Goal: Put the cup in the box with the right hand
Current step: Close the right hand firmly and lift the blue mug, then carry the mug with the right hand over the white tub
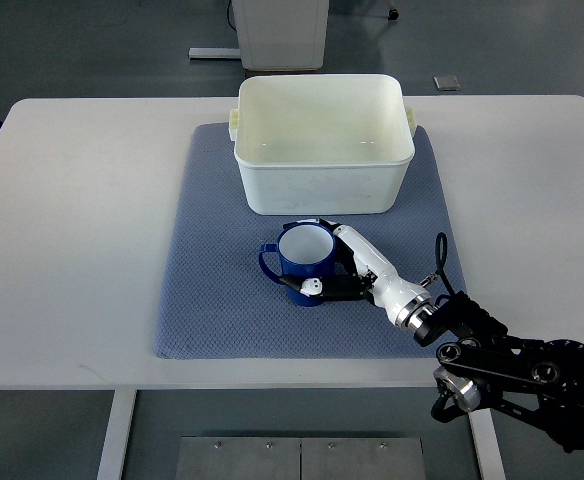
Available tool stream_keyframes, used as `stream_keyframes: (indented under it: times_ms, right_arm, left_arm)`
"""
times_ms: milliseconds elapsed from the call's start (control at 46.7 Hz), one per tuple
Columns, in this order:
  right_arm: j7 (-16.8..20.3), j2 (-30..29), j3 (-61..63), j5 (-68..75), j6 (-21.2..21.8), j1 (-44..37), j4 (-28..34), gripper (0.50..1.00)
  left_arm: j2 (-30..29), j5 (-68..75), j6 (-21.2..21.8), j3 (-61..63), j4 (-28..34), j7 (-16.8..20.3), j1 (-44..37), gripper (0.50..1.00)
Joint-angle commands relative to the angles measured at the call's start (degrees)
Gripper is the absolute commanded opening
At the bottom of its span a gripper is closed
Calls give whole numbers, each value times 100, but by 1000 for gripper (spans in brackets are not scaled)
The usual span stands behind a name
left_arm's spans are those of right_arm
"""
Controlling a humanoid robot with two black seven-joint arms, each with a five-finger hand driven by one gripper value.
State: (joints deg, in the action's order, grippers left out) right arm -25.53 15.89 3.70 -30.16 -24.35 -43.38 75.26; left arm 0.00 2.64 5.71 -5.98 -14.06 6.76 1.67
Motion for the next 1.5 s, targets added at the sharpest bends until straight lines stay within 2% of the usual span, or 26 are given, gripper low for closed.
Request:
stream_keyframes:
  times_ms: [0,450,1071,1264,1479]
  right_arm:
    - [-4,2,8,10,0,-12,6,500]
    - [-101,116,25,36,-87,5,243,500]
    - [-224,1082,51,203,-562,-39,1412,500]
    - [-198,1100,51,282,-562,-381,1500,500]
    - [-127,1074,43,809,-554,-1119,1500,500]
  left_arm:
    - [0,0,0,0,0,1,0,1000]
    - [0,0,0,0,0,-8,0,1000]
    - [0,0,0,0,0,-8,0,1000]
    - [0,0,0,0,0,1,0,1000]
    - [0,0,0,0,0,1,0,1000]
